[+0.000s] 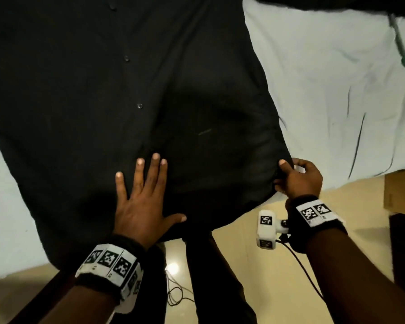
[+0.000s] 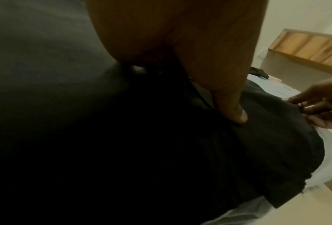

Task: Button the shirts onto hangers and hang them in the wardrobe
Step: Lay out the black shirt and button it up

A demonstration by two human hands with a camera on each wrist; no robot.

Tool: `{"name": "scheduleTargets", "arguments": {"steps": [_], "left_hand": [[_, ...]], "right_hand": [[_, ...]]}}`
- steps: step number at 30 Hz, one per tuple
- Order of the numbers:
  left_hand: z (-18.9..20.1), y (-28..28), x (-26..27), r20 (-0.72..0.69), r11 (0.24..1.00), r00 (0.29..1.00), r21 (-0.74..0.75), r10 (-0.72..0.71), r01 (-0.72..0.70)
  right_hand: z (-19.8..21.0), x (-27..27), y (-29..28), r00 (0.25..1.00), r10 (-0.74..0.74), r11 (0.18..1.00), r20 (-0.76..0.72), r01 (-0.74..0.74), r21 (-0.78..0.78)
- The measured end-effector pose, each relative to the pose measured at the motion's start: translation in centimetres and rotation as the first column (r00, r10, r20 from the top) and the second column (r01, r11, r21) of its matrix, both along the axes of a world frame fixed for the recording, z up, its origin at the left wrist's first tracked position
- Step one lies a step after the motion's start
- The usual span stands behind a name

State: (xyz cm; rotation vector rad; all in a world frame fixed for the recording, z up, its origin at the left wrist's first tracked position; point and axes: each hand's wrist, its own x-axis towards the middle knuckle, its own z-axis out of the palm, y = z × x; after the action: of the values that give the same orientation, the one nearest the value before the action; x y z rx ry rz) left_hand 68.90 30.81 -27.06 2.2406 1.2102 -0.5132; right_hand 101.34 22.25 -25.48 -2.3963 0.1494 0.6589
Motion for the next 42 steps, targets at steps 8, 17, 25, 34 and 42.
{"name": "scheduleTargets", "arguments": {"steps": [8, 17, 25, 34, 42], "left_hand": [[0.3, 0.0, 0.1, -0.031, 1.000, 1.000, -0.013, 0.005, -0.005], [1.4, -3.6, -0.6, -0.029, 1.000, 1.000, -0.009, -0.002, 0.002], [0.5, 1.1, 1.2, -0.124, 1.000, 0.992, -0.016, 0.019, -0.021], [0.9, 8.4, 2.2, 0.099, 0.982, 0.994, 0.188, -0.051, 0.032], [-0.6, 15.1, 3.0, -0.067, 0.995, 0.995, 0.054, -0.074, 0.078]], "right_hand": [[-0.6, 0.6, -2.2, 0.983, -0.159, 0.982, -0.095, 0.167, 0.083], [1.5, -7.8, -0.8, 0.597, 0.738, 0.665, 0.314, -0.565, -0.489], [-4.4, -11.2, -0.9, 0.261, 0.964, 0.240, 0.039, -0.807, -0.540], [-0.6, -9.9, 3.7, 0.532, 0.845, 0.444, 0.049, -0.649, -0.617], [-4.5, -7.6, 12.0, 0.129, 0.990, 0.137, 0.052, -0.849, -0.510]]}}
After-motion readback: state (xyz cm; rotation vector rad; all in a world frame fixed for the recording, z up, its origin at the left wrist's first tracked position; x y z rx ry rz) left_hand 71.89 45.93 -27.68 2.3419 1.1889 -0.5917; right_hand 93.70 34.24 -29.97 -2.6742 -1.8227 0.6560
